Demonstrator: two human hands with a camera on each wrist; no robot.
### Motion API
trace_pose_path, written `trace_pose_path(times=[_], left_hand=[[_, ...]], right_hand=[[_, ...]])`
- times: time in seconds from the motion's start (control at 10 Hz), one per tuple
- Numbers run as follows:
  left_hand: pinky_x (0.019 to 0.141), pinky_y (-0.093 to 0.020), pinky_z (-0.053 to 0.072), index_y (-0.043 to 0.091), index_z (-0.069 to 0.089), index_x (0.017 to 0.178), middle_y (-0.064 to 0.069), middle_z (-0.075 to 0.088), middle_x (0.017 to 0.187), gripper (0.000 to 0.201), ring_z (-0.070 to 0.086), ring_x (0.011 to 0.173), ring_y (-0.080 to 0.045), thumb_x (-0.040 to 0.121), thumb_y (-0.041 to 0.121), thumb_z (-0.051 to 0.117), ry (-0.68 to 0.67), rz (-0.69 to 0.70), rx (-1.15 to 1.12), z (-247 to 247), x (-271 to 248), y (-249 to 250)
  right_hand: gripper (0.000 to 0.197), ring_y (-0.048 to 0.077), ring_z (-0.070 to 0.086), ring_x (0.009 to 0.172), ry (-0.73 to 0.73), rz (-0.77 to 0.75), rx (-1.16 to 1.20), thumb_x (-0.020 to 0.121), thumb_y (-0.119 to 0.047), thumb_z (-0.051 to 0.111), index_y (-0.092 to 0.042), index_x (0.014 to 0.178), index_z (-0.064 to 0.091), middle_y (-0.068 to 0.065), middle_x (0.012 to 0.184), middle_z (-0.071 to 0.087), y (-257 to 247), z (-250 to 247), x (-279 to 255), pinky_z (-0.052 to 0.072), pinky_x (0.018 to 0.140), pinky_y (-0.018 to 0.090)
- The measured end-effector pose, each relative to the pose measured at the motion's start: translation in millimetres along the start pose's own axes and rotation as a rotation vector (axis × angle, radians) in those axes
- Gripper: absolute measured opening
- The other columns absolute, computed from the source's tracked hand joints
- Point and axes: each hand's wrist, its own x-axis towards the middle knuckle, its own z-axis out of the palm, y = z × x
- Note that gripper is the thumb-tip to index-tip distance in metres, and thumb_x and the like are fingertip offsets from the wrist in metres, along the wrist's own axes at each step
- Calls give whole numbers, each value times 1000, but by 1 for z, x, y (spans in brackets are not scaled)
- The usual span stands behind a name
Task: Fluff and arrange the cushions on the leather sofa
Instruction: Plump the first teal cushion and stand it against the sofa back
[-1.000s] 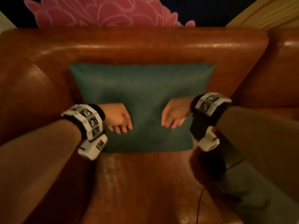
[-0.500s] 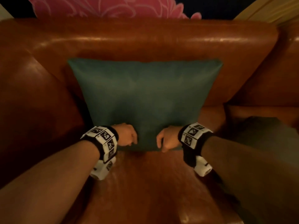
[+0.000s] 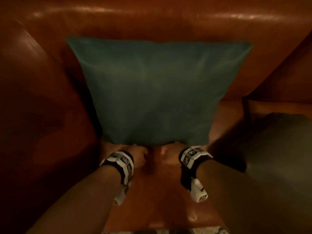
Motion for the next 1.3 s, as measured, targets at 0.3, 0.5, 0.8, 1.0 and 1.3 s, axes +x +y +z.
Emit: trace_pose_path(times=[0.3,0.5,0.8,1.0,1.3], left_hand=[[94,-36,51,22,68,110,-4,66,117,51,63,103,-24,78,51,41,-15,-150,10,-32,-41,-64],[60,-21,40,11,70,98,5,64,78,18,54,62,0,96,12,52,-2,251,-625,-94,-28,16],[95,-46,47,16,68,100,-15,67,110,26,59,107,-38,80,26,55,1181,-226,-167,-135,-104,-56],[118,-54,11,27,43,141,-8,36,153,53,25,145,-29,93,46,32,958,169,274,-194,-53,16],[112,-66,9,19,44,140,-10,42,147,59,27,141,-32,96,51,20,1073,-305,89,-225,-69,-77]], right_hand=[[42,27,58,120,-25,268,-20,95,-41,56,-15,127,61,11,131,62,66,-52,-87,47,99,32],[5,15,61,89,-15,-117,689,97,-26,61,-27,100,65,0,98,67,-20,-106,-69,47,75,29],[32,36,68,91,1093,203,70,90,-45,53,-20,94,71,11,95,73,35,-150,-156,53,80,43],[61,30,40,141,1117,-50,-370,93,-45,39,-13,145,45,12,150,47,-35,-195,-95,29,113,56],[73,29,32,145,1124,248,-214,97,-63,19,-15,148,39,12,155,40,45,-222,-127,17,117,54]])
